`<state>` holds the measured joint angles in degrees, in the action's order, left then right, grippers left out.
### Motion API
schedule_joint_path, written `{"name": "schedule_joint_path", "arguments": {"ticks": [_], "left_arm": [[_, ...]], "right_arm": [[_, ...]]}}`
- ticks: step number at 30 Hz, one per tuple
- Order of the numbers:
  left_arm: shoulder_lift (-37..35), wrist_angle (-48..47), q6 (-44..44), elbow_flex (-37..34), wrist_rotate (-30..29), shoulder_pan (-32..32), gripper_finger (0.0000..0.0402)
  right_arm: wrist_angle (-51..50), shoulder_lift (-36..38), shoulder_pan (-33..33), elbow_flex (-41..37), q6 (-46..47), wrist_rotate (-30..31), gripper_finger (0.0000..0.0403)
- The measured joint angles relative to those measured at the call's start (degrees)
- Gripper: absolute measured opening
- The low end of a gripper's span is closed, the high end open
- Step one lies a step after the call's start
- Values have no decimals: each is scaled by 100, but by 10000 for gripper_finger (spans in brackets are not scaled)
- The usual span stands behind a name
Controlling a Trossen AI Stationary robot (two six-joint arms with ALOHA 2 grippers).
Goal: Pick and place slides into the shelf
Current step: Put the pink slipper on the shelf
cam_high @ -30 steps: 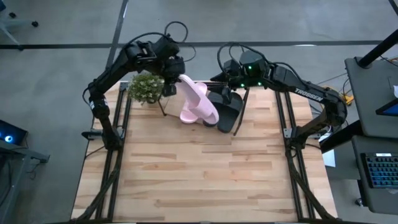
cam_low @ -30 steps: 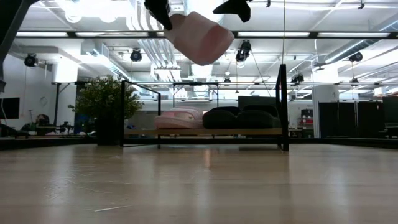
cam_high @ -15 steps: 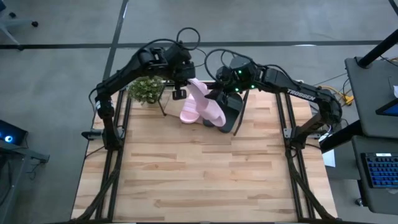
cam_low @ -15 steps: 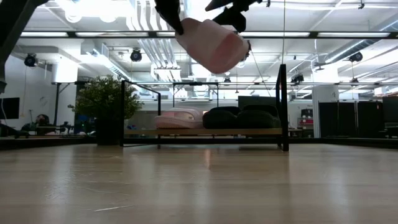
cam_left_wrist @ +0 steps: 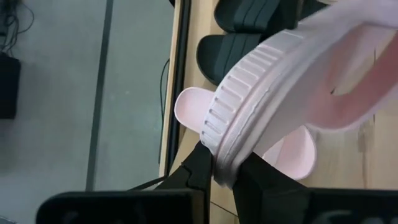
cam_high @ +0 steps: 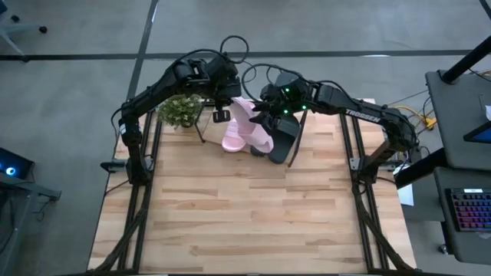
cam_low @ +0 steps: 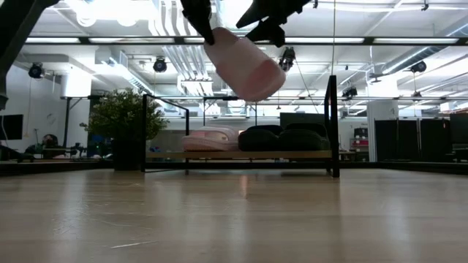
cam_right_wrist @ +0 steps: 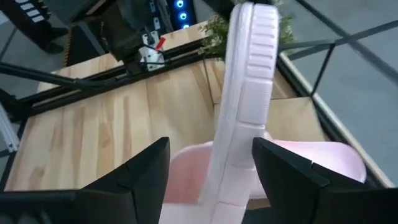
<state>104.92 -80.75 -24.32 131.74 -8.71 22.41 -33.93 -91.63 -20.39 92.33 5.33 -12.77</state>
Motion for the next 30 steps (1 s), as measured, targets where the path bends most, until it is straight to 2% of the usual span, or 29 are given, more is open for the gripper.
{"name": "schedule_joint_path", "arguments": {"ticks": [10, 14, 21, 30], "left_arm": [[0, 38, 3, 0, -5, -13, 17], [0, 42, 3, 0, -58, -4, 17], [14, 117, 5, 0, -41, -9, 17], [24, 341, 152, 39, -48, -52, 17]], "right_arm": [[-50, 113, -236, -4, -42, 78, 229], [-160, 106, -219, -4, 4, -109, 252], [-77, 65, -214, -7, 57, -89, 288], [-112, -121, -216, -22, -75, -71, 278]]}}
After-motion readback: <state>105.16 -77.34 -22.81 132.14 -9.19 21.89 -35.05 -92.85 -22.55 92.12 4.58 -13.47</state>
